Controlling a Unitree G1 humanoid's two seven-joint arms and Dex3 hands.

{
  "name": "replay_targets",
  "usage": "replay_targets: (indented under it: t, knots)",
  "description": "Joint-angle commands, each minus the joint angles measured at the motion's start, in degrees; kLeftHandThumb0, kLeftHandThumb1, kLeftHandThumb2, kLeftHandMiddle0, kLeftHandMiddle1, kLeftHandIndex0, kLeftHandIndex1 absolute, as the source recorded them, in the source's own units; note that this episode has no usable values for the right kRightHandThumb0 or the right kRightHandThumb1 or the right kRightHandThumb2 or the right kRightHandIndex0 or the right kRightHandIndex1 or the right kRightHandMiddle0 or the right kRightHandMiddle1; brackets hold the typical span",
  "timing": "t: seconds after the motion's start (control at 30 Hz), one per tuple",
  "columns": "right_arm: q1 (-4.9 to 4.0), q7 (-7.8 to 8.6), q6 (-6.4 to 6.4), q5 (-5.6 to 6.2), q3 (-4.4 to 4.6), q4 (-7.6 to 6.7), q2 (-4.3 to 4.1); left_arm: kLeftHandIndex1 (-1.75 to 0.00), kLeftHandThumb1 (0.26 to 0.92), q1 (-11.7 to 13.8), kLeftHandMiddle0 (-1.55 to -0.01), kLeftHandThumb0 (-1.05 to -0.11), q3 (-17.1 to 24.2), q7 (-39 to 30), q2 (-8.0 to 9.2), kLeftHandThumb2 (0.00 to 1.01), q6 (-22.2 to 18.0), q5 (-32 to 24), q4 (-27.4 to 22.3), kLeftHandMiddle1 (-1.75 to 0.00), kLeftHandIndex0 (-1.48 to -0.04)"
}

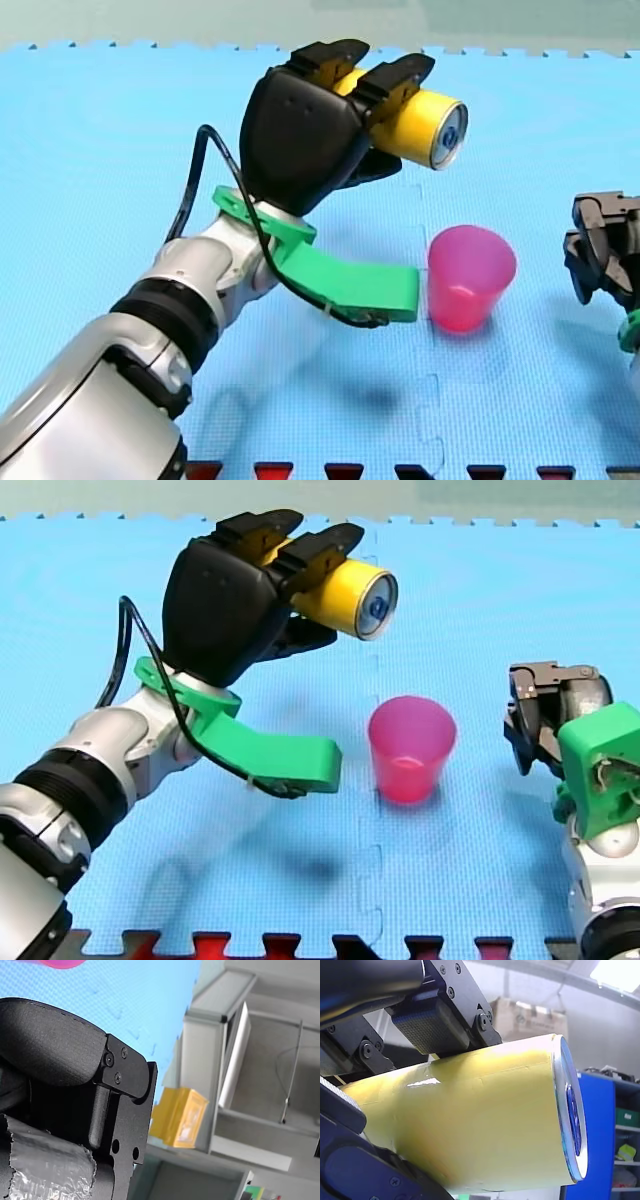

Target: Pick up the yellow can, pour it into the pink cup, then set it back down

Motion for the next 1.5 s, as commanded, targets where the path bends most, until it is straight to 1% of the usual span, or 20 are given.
replay_targets:
  t: [0.0,0.03,0.07,0.13,0.23,0.27,0.3,0.47,0.7,0.77,0.93,1.03,1.07,1.13,1.23,1.37,1.47]
  knots:
    - [0.05,0.21,0.05,0.49,-0.16,-0.27,-0.06,-0.01,0.832,-1.1,-1.07,-0.416,-1.1,0.9,0.46,0.0,0.9,0.6,0.3,-1.07,-1.2]
    - [0.07,0.27,0.04,0.57,-0.19,-0.27,-0.03,-0.01,0.832,-1.3,-1.0,-0.401,-1.5,0.9,0.55,0.0,1.4,0.9,0.5,-1.25,-1.21]
    - [0.09,0.32,0.01,0.63,-0.21,-0.29,0.0,-0.01,0.832,-1.4,-0.97,-0.388,-1.9,0.8,0.64,0.0,1.8,1.1,0.6,-1.31,-1.22]
    - [0.15,0.34,-0.07,0.68,-0.2,-0.34,0.05,-0.01,0.832,-1.6,-0.94,-0.378,-2.5,0.6,0.78,0.0,2.3,1.3,0.7,-1.35,-1.23]
    - [0.23,0.24,-0.14,0.64,-0.13,-0.37,0.12,-0.01,0.834,-1.7,-0.97,-0.375,-3.1,0.5,1.03,0.0,2.7,1.4,0.6,-1.22,-1.23]
    - [0.23,0.16,-0.15,0.56,-0.09,-0.35,0.12,-0.01,0.835,-1.7,-0.99,-0.376,-3.3,0.5,1.14,0.0,2.8,1.5,0.5,-1.13,-1.22]
    - [0.23,0.07,-0.17,0.48,-0.04,-0.35,0.11,0.0,0.836,-1.7,-1.01,-0.377,-3.6,0.5,1.23,0.0,2.9,1.5,0.4,-1.08,-1.22]
    - [0.26,-0.65,-0.32,-0.24,0.35,-0.27,-0.1,0.0,0.838,-2.0,-1.06,-0.375,-4.8,1.1,1.72,0.0,3.0,2.2,0.3,-0.9,-1.21]
    - [0.15,-1.22,-0.41,-0.78,0.64,0.07,-0.14,-0.01,0.842,-2.3,-1.08,-0.361,-5.7,1.3,1.94,0.0,2.8,2.4,0.3,-0.83,-1.23]
    - [0.12,-1.59,-0.54,-1.11,0.82,0.21,-0.17,-0.01,0.843,-2.3,-1.09,-0.355,-5.8,1.3,1.92,0.0,2.9,2.4,0.2,-0.83,-1.23]
    - [-0.02,-2.24,-1.08,-2.08,1.31,1.01,-0.66,-0.01,0.846,-2.5,-1.09,-0.348,-6.2,1.4,1.76,0.0,3.1,2.4,0.1,-0.83,-1.23]
    - [-0.1,-2.66,-1.25,-2.51,1.6,1.2,-0.82,-0.01,0.847,-2.7,-1.08,-0.341,-6.4,1.1,1.49,0.0,3.3,2.5,0.0,-0.83,-1.23]
    - [-0.11,-3.03,-1.18,-2.83,1.8,1.19,-0.9,-0.01,0.848,-2.8,-1.08,-0.339,-6.5,0.9,1.31,0.0,3.3,2.5,0.0,-0.82,-1.23]
    - [-0.13,-3.7,-0.97,-3.4,2.15,1.17,-1.02,0.0,0.849,-2.9,-1.08,-0.337,-6.8,0.7,0.91,0.0,3.4,2.7,0.1,-0.74,-1.23]
    - [-0.08,-4.41,-0.62,-3.86,2.41,1.04,-1.06,0.0,0.849,-3.0,-1.1,-0.335,-7.3,0.9,0.57,0.0,3.5,3.0,0.3,-0.62,-1.21]
    - [0.1,-5.19,-0.21,-4.14,2.67,0.8,-0.99,0.0,0.846,-3.2,-1.12,-0.333,-7.8,1.4,0.57,0.0,3.4,3.3,0.4,-0.55,-1.2]
    - [0.21,-5.19,-0.12,-4.08,2.77,0.68,-1.03,0.0,0.842,-3.4,-1.14,-0.334,-8.2,1.3,0.66,0.0,3.5,3.5,0.4,-0.5,-1.2]
